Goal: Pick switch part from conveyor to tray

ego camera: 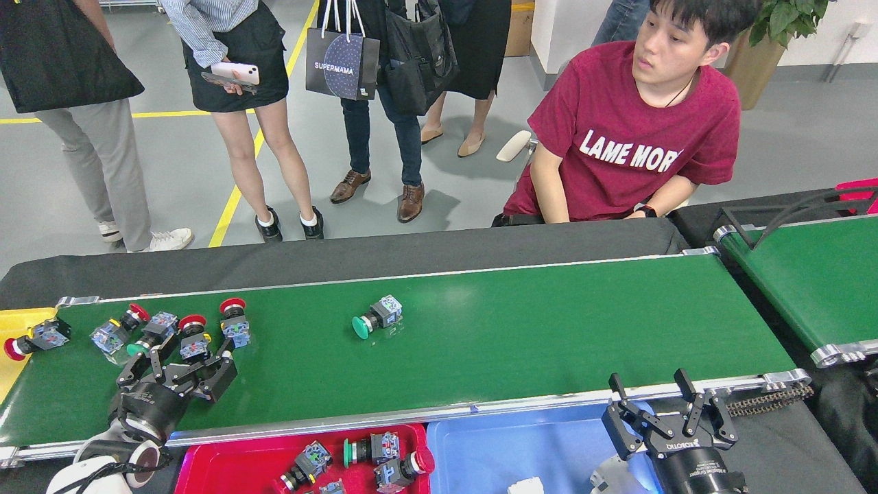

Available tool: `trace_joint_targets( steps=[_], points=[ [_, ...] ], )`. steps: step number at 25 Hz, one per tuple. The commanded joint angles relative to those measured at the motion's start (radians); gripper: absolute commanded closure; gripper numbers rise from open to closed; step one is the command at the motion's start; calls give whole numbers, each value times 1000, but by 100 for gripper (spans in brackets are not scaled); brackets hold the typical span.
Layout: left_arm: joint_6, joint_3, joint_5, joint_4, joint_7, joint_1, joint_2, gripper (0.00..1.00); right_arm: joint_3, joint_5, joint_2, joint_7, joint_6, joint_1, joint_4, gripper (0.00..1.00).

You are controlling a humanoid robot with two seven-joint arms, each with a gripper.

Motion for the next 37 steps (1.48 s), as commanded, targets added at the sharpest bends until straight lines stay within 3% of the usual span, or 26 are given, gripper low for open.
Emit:
trace_joint_targets(
  steps=[1,3,4,11,15,18,20,21,23,24,25,27,29,32,37],
  points=[
    [4,0,-1,9,4,-26,9,18,1,1,3,-9,-9,-5,-12,3],
    [0,2,5,34,16,-33,8,69,19,1,2,-9,-8,-5,-12,3],
    [-8,2,6,37,16,-32,8,80,21,1,2,-9,-8,-5,-12,3],
    [-39,-9,6,-15,62,2,0,92,21,1,2,-9,-8,-3,-13,3],
    [-142,-20,20,-202,65,108,-6,93,21,1,2,-10,-8,3,-13,3],
    [-287,-21,60,-451,56,286,-14,91,21,1,2,-10,-8,5,-13,3],
    [-300,-24,88,-615,53,427,-24,80,21,1,2,-10,-8,6,-13,3],
    [-300,-41,100,-684,52,499,-40,62,21,1,2,-10,-8,6,-13,3],
    [-300,-78,106,-767,32,592,-71,37,21,1,2,-10,-8,5,-15,3],
    [-300,-93,103,-795,21,628,-94,15,21,1,2,-10,-8,6,-13,3],
    [-300,-93,103,-807,15,654,-130,0,21,1,2,-10,-8,6,-13,3],
    [-300,-93,103,-810,15,675,-181,0,21,1,2,-10,-8,6,-13,3],
    [-300,-83,102,-811,15,681,-182,0,21,1,2,-10,-8,6,-13,3],
    [-300,33,103,-813,16,685,-202,0,21,1,2,-10,-8,14,-15,3],
    [-23,181,111,-792,18,678,-221,0,21,1,2,-10,-8,15,-15,3]
  ],
)
